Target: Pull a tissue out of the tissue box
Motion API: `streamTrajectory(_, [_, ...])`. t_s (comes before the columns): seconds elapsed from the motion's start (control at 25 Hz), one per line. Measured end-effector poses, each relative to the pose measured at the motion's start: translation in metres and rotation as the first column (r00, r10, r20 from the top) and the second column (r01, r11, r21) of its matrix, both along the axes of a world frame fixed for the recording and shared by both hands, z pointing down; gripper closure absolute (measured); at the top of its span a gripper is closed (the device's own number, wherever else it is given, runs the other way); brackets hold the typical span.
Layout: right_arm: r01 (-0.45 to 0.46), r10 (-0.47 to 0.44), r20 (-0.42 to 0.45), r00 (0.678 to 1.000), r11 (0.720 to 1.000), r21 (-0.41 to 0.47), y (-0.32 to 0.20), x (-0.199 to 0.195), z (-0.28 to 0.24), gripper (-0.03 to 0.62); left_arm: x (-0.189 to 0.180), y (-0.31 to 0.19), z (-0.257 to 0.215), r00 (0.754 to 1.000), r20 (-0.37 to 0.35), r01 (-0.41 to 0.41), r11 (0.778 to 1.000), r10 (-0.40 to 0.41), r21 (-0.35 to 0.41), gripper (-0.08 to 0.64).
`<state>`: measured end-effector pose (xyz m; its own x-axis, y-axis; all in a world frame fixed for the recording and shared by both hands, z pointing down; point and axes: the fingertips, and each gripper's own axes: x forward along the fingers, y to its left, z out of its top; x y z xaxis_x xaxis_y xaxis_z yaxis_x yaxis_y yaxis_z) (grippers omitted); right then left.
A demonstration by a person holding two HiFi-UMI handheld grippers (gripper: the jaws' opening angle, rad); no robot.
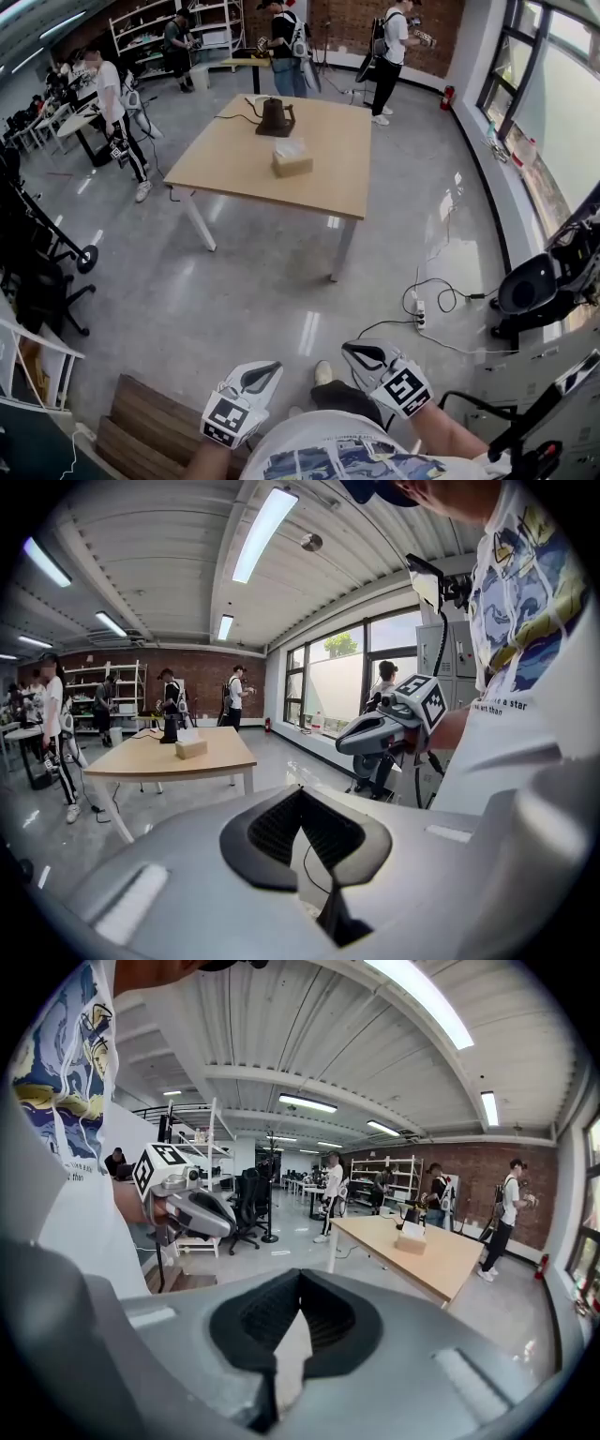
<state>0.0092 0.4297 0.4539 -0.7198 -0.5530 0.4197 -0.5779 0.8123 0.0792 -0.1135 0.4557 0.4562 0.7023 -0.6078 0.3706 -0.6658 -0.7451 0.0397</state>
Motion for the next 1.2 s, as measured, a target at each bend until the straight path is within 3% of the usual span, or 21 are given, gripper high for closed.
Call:
streamTrajectory(0.52, [0.08,-0.08,0.056,0.995,0.997,0.018,-0.139,0.028,-0.013,0.589,0.036,-0.14,-0.026,0.995,0.004,0.105,0.995,-0.105,0.002,0.555])
streamTrajectory(0.68, [0.098,-0.099,0.057,0.993,0.995,0.006,-0.171,0.048,-0.003,0.589,0.058,-0.181,-0.028,0.993,0.029,0.116,0.992,-0.117,0.039,0.555])
streamTrajectory(1.2, [0.034,-0.032,0.076,0.997,0.999,-0.029,-0.259,0.063,0.013,0.589,0.077,-0.277,-0.024,0.998,0.038,0.05,0.998,-0.051,0.028,0.555])
